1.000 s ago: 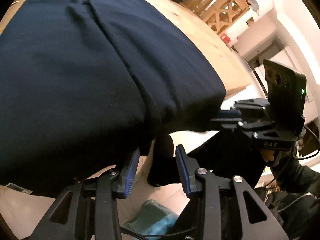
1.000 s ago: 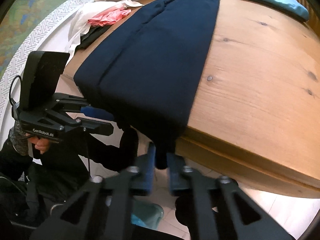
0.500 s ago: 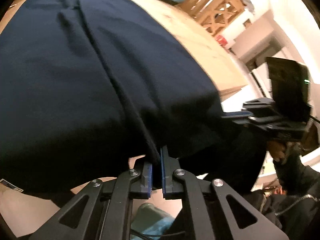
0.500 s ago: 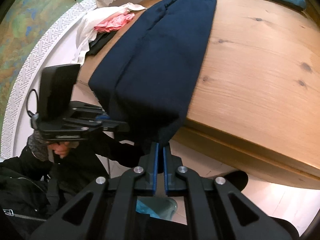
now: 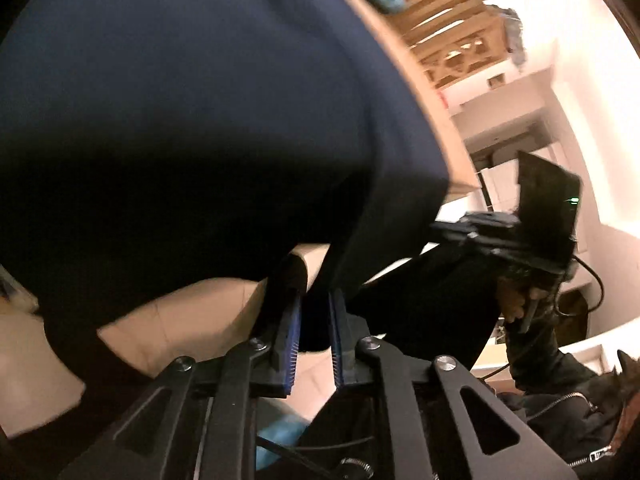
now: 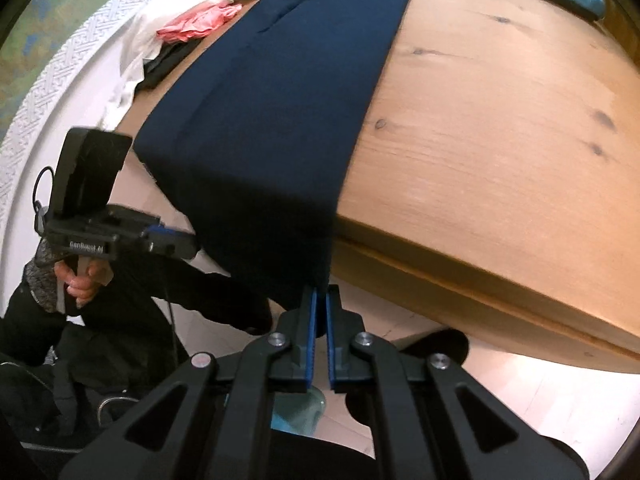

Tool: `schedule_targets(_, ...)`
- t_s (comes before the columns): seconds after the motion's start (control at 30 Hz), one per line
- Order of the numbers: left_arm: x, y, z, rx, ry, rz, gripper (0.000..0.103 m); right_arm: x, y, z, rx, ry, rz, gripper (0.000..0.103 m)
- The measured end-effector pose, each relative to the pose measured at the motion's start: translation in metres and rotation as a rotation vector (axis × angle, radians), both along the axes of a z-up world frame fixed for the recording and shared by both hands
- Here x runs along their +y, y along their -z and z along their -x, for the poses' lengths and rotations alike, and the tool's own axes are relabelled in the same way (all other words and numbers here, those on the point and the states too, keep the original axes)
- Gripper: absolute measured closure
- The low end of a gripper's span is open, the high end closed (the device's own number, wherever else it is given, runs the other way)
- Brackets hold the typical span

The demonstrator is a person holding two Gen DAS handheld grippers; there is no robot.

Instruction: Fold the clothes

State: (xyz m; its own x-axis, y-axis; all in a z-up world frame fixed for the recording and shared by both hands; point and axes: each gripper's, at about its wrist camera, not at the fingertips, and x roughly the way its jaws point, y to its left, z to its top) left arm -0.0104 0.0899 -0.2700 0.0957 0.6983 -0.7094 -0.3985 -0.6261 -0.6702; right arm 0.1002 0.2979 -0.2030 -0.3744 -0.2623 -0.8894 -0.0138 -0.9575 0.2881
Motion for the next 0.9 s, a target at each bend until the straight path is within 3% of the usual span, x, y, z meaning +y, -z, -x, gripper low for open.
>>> schedule_targets(0.1,-0.005,-0.010,-0.013,0.054,0.041,0.045,0.082,0.005,0.004,-0.003,-0.071,0.030,-0.125,0.097)
schedule_targets(0.2,-0.023,-0.033,-0.026,0.151,0.048,0.096,0.075,0.011,-0.006,-0.014,-0.052,0.049,-0.117,0.096)
schedule_targets(0.27,-0.036,-0.046,-0.032,0.216,0.042,0.130,0.065,0.009,-0.016,-0.020,0.001,0.043,-0.102,0.075)
schedule_targets(0.33,-0.053,-0.053,-0.031,0.253,0.018,0.167,0.059,0.004,-0.026,-0.022,0.059,0.032,-0.082,0.061)
schedule_targets(0.47,-0.093,-0.046,-0.019,0.259,-0.018,0.210,0.059,-0.010,-0.025,-0.013,0.092,-0.011,-0.081,0.061)
schedule_targets(0.63,-0.088,-0.029,-0.001,0.270,-0.019,0.245,0.059,-0.013,-0.011,-0.002,0.066,-0.011,-0.109,0.061)
schedule_targets(0.8,-0.081,-0.018,0.014,0.261,-0.006,0.232,0.059,-0.010,0.000,0.007,0.030,-0.012,-0.055,0.061)
schedule_targets(0.9,-0.082,-0.017,0.019,0.251,0.000,0.185,0.059,-0.013,0.007,0.009,0.011,-0.024,-0.051,0.061)
